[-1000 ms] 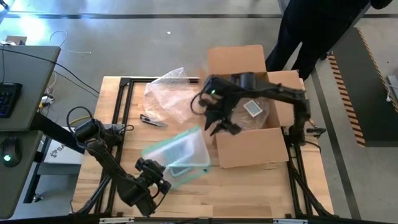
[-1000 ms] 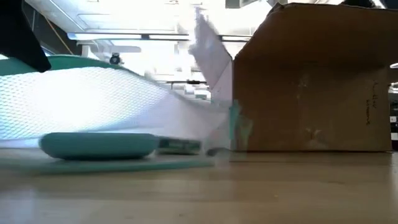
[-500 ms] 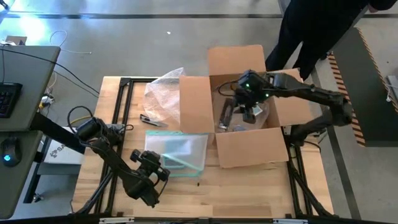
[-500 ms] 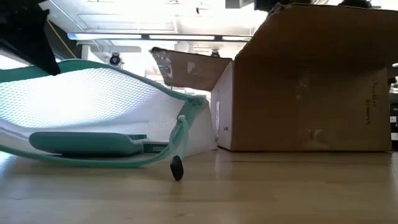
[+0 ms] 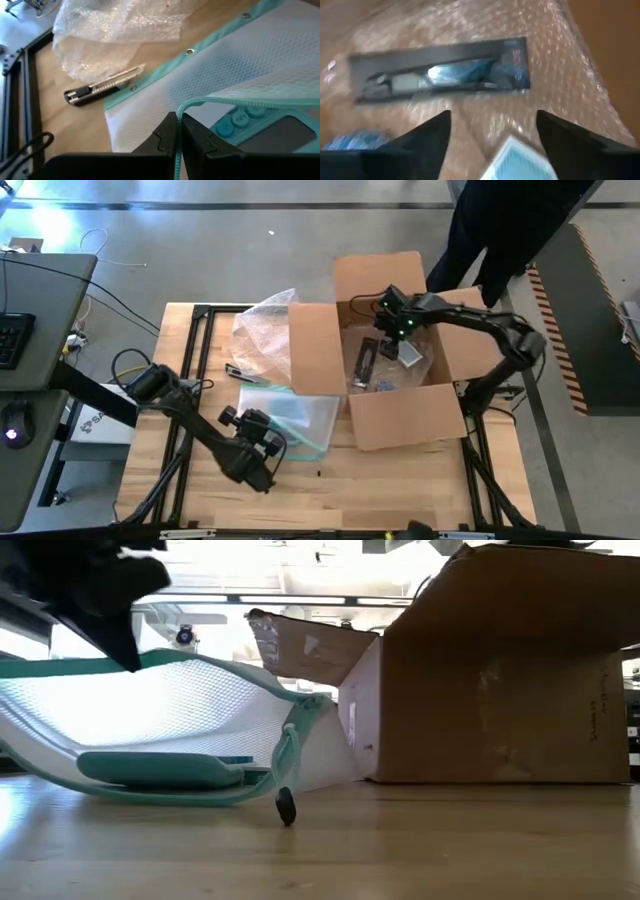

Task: Unpack boxes
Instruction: Put the black pens pack into the white zip bag

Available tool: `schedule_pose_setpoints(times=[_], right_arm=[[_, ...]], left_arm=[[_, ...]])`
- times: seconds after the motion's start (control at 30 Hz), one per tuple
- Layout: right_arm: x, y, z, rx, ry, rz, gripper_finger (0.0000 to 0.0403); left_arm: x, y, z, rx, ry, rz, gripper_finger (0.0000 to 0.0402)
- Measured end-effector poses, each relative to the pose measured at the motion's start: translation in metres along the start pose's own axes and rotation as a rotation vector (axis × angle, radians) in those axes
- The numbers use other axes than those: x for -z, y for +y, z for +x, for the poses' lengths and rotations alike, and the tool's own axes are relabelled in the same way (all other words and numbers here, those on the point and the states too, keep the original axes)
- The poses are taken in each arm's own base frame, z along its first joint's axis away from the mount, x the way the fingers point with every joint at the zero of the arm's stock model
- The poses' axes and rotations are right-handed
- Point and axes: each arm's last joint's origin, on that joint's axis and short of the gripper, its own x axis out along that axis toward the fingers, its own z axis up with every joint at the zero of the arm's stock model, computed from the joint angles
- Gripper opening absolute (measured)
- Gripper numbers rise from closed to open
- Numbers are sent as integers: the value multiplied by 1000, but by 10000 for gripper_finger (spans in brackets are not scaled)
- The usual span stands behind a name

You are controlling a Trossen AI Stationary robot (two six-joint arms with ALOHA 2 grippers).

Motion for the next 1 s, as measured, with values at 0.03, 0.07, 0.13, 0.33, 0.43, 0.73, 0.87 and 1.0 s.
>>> schedule_pose_setpoints(times=[0.03, 0.07, 0.13, 0.33, 0.43, 0.73, 0.87, 1.0], right_arm=[[-2, -4, 7, -4, -4, 29, 300], [-3, -7, 13, -8, -6, 57, 309], [-5, -14, 24, -24, -10, 101, 318], [-3, -35, 49, -37, 0, 240, 308], [-2, -45, 53, -93, -33, 304, 299], [1, -51, 58, -326, -63, 368, 275], [1, -53, 59, -265, -56, 374, 266], [3, -55, 61, -165, -26, 357, 260]], left_arm=[[-2, -1, 2, -2, 4, 15, 0], [-4, -1, 4, -4, 7, 31, 0], [-6, -2, 7, -6, 12, 64, 0], [-10, -4, 10, -6, 19, 118, 0], [-10, -4, 10, -5, 19, 118, 0], [-9, -4, 10, -3, 18, 119, 0], [-8, -4, 8, 1, 15, 123, 0], [-8, -4, 8, 2, 15, 124, 0]])
